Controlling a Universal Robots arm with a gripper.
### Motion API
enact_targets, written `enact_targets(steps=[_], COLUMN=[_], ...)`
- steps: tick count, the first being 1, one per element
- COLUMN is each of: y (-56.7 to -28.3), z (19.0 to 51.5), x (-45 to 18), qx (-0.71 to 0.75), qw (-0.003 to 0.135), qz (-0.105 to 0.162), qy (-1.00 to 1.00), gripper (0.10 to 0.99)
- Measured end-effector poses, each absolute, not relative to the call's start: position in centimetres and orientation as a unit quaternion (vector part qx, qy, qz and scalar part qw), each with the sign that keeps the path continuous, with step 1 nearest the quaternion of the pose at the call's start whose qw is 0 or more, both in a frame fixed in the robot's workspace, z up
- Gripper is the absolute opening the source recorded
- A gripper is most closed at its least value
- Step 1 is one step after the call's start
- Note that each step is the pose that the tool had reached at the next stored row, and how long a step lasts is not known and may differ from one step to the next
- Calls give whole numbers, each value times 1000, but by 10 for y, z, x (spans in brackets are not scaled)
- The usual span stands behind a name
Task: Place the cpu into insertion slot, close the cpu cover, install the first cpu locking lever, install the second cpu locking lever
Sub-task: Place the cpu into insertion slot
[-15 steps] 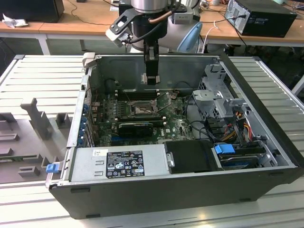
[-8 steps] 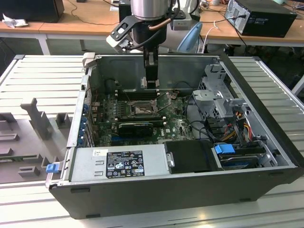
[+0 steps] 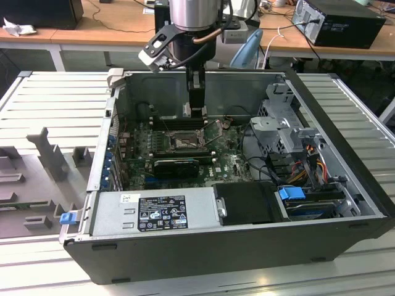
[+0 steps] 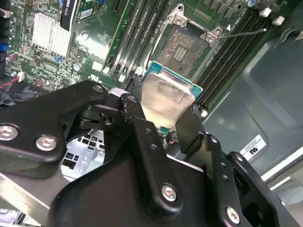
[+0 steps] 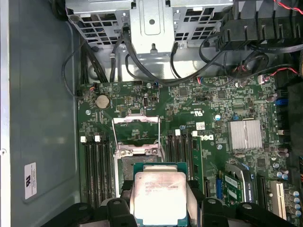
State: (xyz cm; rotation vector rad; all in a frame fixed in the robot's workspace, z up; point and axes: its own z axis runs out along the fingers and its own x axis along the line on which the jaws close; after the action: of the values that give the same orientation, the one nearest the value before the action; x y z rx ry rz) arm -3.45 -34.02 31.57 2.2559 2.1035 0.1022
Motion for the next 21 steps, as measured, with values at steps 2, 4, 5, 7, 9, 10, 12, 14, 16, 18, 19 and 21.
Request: enact_targets(steps=[2, 4, 5, 7, 9, 10, 12, 14, 16, 18, 19, 21], y=[-340, -340, -340, -340, -340, -340, -340, -340, -340, -340, -340, -340], z=[310, 306, 304, 302, 300, 298, 297, 294, 291, 290, 289, 287], x=[-34, -35, -35, -35, -35, -35, -35, -35, -35, -35, -35, -35], qx=[730, 729, 726, 725, 725, 725, 725, 725, 725, 725, 725, 725], qw=[28, 28, 27, 27, 27, 27, 27, 27, 27, 27, 26, 26], qz=[33, 33, 34, 34, 34, 34, 34, 34, 34, 33, 33, 33], qy=[682, 683, 686, 687, 688, 688, 688, 688, 688, 688, 688, 688], gripper=[529, 529, 529, 529, 529, 529, 529, 529, 529, 529, 529, 529])
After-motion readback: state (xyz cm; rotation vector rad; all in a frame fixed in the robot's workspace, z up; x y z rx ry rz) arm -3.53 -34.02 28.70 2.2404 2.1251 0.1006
